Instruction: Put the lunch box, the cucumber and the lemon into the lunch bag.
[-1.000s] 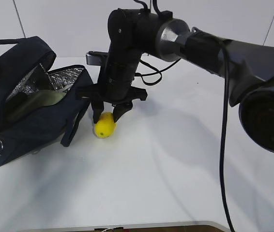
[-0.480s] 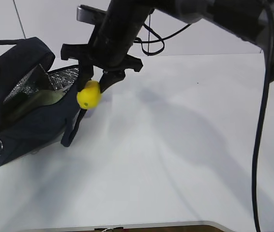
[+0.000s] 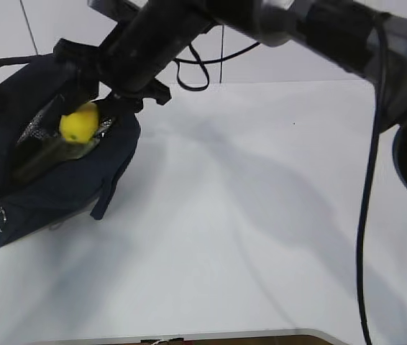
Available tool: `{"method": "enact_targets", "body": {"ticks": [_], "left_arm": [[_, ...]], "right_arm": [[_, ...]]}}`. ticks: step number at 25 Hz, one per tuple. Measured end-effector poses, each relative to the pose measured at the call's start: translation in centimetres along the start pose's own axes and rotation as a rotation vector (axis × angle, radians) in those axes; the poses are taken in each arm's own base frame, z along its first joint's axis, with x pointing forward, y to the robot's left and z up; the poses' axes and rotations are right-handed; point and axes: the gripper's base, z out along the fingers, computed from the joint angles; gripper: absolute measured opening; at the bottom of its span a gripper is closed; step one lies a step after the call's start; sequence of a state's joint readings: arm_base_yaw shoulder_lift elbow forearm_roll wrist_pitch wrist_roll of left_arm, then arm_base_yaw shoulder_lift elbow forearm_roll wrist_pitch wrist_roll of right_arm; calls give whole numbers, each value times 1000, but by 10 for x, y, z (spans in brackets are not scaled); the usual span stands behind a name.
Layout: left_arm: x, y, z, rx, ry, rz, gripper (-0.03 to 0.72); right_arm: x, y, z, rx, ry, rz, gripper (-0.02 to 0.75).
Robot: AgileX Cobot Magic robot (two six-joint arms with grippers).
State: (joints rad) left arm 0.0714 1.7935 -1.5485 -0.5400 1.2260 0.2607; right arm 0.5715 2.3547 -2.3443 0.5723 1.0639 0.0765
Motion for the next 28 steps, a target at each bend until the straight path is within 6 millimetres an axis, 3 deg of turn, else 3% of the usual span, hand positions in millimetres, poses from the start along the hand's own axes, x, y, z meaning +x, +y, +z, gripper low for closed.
{"method": "enact_targets", "body": {"ticks": [5, 9, 15, 22, 28], "left_arm": [[-1, -3, 0, 36, -10, -14, -13], [-1, -4, 0, 43, -11, -16, -13], [-1, -4, 0, 44, -12, -16, -13], [-1, -4, 0, 42, -11, -16, -13], [-1, -4, 0, 41, -11, -15, -13]], "right_arm": [[4, -11, 30, -76, 13, 24, 358], [2, -13, 36, -112, -23, 31, 369], [5, -19, 53, -161, -17, 62, 468], [9, -19, 53, -176, 33, 39, 495], [12, -19, 42, -143, 123, -48, 498]]}}
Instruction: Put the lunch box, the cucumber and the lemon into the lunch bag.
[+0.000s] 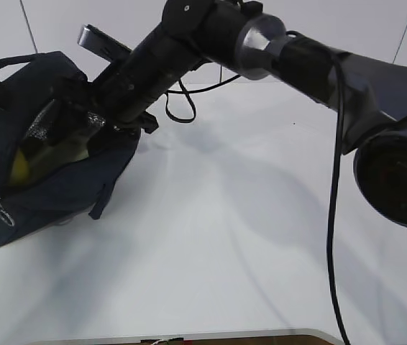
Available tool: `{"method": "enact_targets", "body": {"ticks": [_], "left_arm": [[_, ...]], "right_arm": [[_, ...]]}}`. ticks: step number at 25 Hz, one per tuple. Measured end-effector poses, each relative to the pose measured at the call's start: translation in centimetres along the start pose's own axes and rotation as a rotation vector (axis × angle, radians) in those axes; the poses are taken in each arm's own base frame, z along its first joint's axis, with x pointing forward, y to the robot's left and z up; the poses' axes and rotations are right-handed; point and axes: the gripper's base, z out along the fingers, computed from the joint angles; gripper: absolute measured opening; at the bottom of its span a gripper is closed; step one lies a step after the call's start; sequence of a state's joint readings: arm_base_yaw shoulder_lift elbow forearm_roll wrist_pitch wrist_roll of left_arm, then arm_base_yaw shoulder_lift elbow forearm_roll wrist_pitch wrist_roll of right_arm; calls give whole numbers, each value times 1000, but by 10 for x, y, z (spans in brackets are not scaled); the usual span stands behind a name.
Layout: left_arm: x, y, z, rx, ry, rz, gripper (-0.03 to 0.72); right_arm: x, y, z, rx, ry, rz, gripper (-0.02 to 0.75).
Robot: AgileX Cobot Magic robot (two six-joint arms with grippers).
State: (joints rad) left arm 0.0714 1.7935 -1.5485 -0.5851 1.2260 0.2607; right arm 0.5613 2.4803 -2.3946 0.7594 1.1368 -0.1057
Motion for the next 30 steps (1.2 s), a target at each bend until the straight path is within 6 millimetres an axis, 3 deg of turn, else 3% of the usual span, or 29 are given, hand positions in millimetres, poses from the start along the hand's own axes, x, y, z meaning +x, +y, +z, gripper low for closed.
{"method": "enact_targets", "body": {"ticks": [6, 15, 30], "left_arm": [[0, 0, 0, 0, 0, 0, -13], [0, 0, 0, 0, 0, -1, -13], [0, 1, 0, -5, 0, -1, -13]], "right_arm": [[-2, 0, -14, 106, 40, -26, 499], [-12, -5, -38, 351, -39, 7, 498], [-9, -24, -25, 415, -20, 72, 498]]}}
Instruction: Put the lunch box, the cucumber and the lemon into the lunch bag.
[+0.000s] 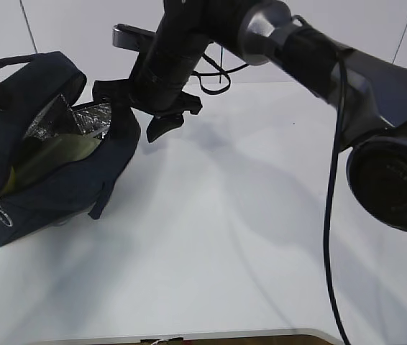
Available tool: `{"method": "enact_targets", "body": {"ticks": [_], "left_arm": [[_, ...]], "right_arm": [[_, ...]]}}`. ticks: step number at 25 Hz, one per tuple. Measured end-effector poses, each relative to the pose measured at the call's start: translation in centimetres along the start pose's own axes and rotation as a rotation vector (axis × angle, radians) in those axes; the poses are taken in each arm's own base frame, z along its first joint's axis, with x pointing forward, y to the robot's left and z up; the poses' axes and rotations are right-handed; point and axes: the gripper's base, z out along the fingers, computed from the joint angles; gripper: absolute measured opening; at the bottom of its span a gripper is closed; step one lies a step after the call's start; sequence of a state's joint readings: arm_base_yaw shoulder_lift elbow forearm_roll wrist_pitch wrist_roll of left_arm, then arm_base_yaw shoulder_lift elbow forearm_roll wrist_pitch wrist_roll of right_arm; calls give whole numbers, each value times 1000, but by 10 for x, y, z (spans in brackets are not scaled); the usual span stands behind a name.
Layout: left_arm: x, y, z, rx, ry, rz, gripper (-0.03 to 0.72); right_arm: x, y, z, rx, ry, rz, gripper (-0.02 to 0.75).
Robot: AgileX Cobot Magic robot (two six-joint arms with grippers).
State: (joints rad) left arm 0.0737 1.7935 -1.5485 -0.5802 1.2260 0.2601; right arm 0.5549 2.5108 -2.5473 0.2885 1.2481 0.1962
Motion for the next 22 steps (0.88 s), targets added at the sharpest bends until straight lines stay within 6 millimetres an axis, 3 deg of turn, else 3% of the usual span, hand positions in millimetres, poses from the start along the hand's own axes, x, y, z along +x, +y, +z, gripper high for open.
{"method": "enact_targets", "body": {"ticks": [6, 16, 19, 22], "left_arm": [[0, 1, 0, -14, 4, 5, -13], [0, 2, 0, -20, 5, 7, -13], [0, 2, 0, -20, 5, 7, -13], [0, 2, 0, -20, 5, 7, -13]], "right_arm": [[4, -2, 13, -18, 33, 19, 498], [5, 1, 17, -63, 48, 40, 498], [6, 0, 20, -65, 54, 43, 452], [6, -1, 21, -60, 56, 43, 354]]}}
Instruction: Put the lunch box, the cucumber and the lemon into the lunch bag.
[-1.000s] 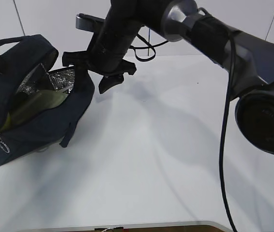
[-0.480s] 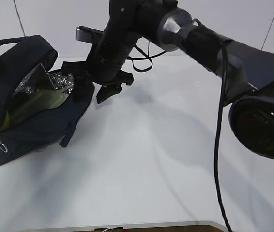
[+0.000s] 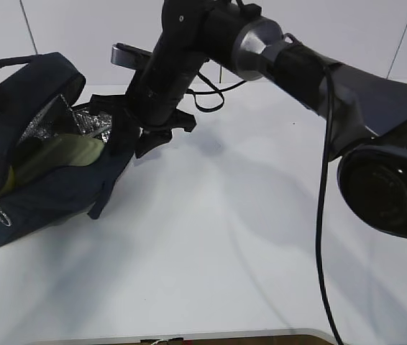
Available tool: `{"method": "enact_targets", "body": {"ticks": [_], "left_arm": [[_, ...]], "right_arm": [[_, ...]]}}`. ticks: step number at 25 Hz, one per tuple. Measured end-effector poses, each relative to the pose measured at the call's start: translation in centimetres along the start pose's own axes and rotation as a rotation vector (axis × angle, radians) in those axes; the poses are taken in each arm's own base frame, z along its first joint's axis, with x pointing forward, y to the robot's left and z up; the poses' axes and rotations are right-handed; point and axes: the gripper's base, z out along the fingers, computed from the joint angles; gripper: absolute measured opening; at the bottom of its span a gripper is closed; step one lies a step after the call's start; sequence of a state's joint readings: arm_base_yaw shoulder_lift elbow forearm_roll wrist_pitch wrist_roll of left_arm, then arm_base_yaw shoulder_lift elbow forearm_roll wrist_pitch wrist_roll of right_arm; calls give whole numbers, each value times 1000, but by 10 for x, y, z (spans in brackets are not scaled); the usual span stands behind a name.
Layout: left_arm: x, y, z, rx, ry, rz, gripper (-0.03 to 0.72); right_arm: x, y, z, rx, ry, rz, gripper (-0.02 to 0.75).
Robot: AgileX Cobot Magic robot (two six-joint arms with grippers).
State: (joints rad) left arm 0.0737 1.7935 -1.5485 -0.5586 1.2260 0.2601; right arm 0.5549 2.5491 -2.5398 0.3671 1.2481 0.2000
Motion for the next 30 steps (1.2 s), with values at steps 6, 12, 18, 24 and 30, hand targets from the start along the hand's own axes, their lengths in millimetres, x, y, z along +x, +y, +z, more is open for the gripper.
{"method": "enact_targets", "body": {"ticks": [6, 12, 18, 24, 30], "left_arm": [[0, 0, 0, 0, 0, 0, -13], [0, 0, 0, 0, 0, 0, -13], [0, 0, 0, 0, 0, 0, -13], [0, 0, 0, 4, -1, -1, -13], [-2, -9, 0, 96, -26, -36, -13]], "right_arm": [[0, 0, 0, 0, 0, 0, 245], [0, 0, 0, 3, -1, -1, 236], [0, -1, 0, 8, -1, -17, 40], [0, -2, 0, 21, -3, -98, 17], [-5, 2, -22, 77, -52, -206, 16]]}}
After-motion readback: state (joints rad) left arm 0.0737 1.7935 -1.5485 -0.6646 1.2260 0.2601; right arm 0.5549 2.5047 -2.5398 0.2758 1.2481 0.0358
